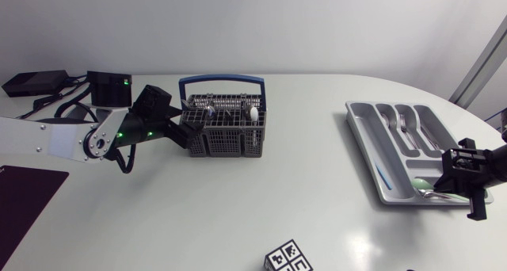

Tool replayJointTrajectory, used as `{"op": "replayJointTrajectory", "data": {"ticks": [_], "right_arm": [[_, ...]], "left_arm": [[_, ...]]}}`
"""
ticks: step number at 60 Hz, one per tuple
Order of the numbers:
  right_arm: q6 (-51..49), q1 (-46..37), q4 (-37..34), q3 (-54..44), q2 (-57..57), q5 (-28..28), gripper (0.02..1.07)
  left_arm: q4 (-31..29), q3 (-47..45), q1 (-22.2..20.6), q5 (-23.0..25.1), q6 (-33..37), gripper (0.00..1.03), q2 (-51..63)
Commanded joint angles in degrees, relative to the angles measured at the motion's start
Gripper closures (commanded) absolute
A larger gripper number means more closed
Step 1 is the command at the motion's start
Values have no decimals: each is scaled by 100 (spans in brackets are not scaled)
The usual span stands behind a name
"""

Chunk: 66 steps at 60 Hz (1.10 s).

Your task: Transfer all utensils from the basket to the drawer tray.

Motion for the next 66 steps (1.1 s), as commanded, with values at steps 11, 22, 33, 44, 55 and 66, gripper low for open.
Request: {"op": "replayJointTrajectory", "data": {"ticks": [11,22,33,44,55,66], "right_arm": [[-1053,-416,747,259,789,263,101],[-1528,-478,1142,268,965,333,87],[-1510,-443,1757,57,666,263,6],[-1115,-276,808,303,-46,-361,6],[564,428,-264,646,-600,-915,6],[2023,1271,-809,593,-1162,-1557,6]], "left_arm": [[68,54,-34,-19,176,11,69],[68,54,-43,-63,176,10,51],[86,46,-43,-63,211,10,51],[174,28,-43,-63,246,10,60],[420,46,-43,-54,211,11,174],[543,169,10,-54,185,17,333]]}}
